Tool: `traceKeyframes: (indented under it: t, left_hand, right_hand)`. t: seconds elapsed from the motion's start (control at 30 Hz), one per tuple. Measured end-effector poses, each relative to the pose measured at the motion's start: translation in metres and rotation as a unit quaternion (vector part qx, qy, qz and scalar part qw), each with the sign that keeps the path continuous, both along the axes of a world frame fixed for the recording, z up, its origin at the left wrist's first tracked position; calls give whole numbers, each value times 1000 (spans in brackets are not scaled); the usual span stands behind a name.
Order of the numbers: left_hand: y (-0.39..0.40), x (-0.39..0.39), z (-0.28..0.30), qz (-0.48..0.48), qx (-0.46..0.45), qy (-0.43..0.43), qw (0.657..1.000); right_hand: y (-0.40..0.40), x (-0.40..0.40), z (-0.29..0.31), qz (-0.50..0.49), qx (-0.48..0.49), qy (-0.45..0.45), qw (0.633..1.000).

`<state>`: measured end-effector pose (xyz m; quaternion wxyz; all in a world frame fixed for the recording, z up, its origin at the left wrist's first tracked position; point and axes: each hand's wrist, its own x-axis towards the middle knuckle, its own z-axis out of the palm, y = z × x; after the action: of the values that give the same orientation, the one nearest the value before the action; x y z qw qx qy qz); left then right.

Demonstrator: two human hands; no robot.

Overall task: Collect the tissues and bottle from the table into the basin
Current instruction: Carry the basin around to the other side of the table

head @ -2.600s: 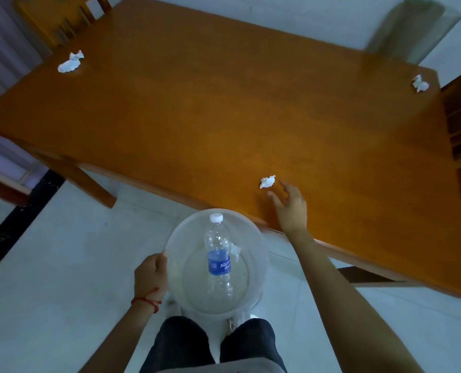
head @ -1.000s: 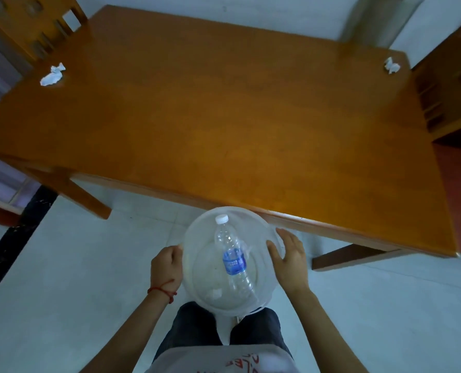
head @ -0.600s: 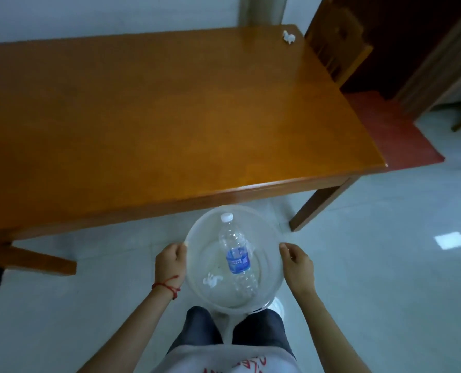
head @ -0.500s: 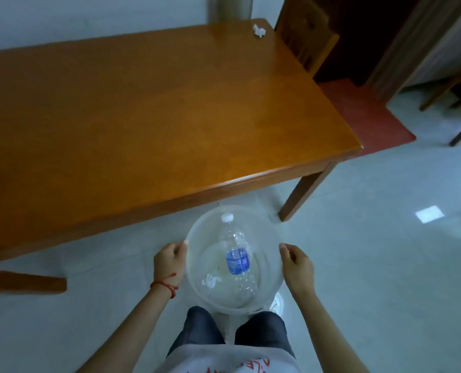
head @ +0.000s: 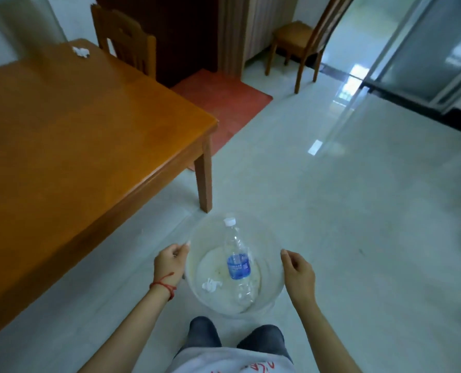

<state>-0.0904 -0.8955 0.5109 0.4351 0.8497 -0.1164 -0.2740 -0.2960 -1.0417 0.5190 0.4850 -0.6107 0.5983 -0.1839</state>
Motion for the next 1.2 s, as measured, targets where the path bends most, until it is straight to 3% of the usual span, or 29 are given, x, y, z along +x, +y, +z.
traceKeyframes:
  t: [0.3, 0.6, 0.87, 1.2]
  left_hand:
    - [-112, -91, 13, -119, -35, 24, 992]
    - [-187, -150, 17, -176, -43, 38, 983]
    - [-268, -138, 10, -193, -35, 47, 979]
    - [-419, -69, 5, -169, -50, 47, 983]
  right_hand:
    - [-54, -121, 3, -141, -18, -30, 989]
    - [-106, -187, 5, -203, -25, -43, 978]
    - [-182, -180, -2, -222, -27, -44, 974]
    - [-343, -109, 1, -210, -40, -43, 976]
